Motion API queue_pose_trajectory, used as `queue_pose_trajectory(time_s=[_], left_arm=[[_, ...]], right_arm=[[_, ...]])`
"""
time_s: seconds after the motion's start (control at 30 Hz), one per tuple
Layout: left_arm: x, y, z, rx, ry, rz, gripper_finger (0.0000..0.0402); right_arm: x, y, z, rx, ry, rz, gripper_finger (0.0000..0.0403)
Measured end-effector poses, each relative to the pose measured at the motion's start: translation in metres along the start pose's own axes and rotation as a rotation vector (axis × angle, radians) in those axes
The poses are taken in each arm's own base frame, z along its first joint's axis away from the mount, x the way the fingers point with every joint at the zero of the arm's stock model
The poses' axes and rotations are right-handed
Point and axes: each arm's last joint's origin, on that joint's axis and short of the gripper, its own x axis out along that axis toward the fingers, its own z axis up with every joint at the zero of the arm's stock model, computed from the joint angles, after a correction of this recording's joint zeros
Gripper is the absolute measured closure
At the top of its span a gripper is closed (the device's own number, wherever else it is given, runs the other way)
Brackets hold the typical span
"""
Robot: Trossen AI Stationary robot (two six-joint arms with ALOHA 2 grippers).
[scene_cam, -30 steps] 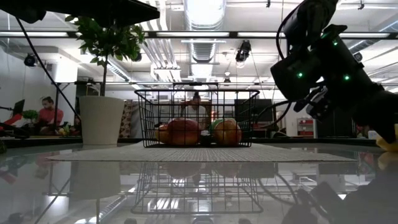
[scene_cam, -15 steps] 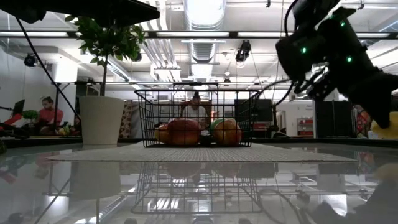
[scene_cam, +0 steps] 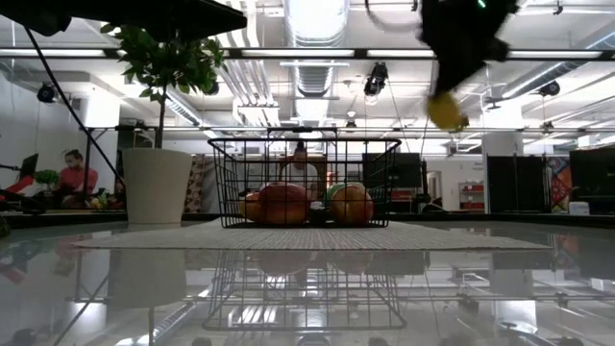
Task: Build produce basket
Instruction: Put the lemon into the wire basket
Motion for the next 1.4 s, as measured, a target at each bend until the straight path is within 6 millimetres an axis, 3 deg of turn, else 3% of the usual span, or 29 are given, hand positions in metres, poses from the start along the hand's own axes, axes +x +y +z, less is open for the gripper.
queue_pose_trajectory(time_s=[0.1,0.2,0.3,0.4,0.57,0.7,0.87,1.1,1.4], left_arm=[[0.0,0.0,0.0,-0.006,-0.002,0.001,0.0071],[0.0,0.002,0.004,-0.083,-0.024,0.012,0.0071],[0.0,0.004,0.008,-0.232,-0.067,0.025,0.0071],[-0.002,0.002,0.012,-0.399,-0.09,0.0,0.0071],[-0.009,-0.008,0.019,-0.638,-0.109,-0.098,0.0071],[-0.019,-0.021,0.023,-0.753,-0.103,-0.18,0.0071],[-0.026,-0.029,0.027,-0.803,-0.083,-0.222,0.0071],[-0.028,-0.035,0.021,-0.906,0.017,-0.235,0.0071],[-0.03,-0.043,0.007,-1.013,0.181,-0.198,0.0071]], right_arm=[[-0.006,0.009,0.02,0.035,-0.317,0.165,0.0298],[0.001,0.021,0.033,0.029,-0.628,0.38,0.0299],[0.021,0.029,0.038,0.093,-0.83,0.544,0.03],[0.056,0.038,0.037,0.177,-0.891,0.506,0.03],[0.114,0.047,0.044,0.22,-0.806,0.304,0.03],[0.142,0.053,0.063,0.213,-0.722,0.251,0.03],[0.175,0.067,0.079,0.117,-0.487,0.185,0.03],[0.197,0.085,0.092,0.024,-0.3,0.135,0.0297],[0.208,0.092,0.096,0.02,-0.258,0.108,0.0241]])
